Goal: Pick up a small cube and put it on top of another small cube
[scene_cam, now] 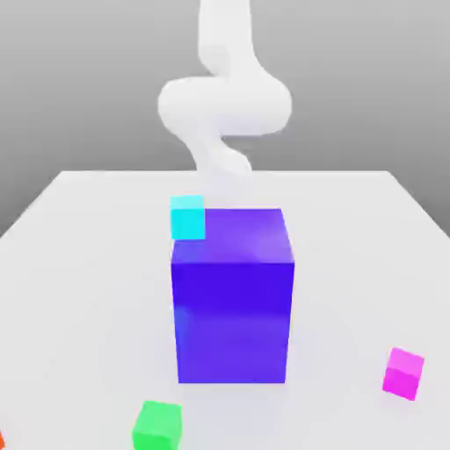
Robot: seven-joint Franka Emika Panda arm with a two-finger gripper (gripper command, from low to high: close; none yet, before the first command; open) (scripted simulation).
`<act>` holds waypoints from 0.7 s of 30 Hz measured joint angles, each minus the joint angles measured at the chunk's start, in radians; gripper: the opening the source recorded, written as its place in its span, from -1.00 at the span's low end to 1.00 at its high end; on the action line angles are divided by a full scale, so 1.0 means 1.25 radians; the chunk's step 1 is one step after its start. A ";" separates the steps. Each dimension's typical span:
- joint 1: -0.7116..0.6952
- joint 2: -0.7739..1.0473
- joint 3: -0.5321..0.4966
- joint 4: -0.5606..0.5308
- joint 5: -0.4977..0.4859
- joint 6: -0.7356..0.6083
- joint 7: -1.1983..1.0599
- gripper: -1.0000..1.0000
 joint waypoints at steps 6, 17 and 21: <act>0.069 0.179 0.034 -0.036 0.001 0.076 -0.080 0.00; 0.178 0.497 0.119 -0.099 -0.023 0.212 -0.206 0.00; 0.235 0.615 0.137 -0.122 -0.052 0.261 -0.237 0.00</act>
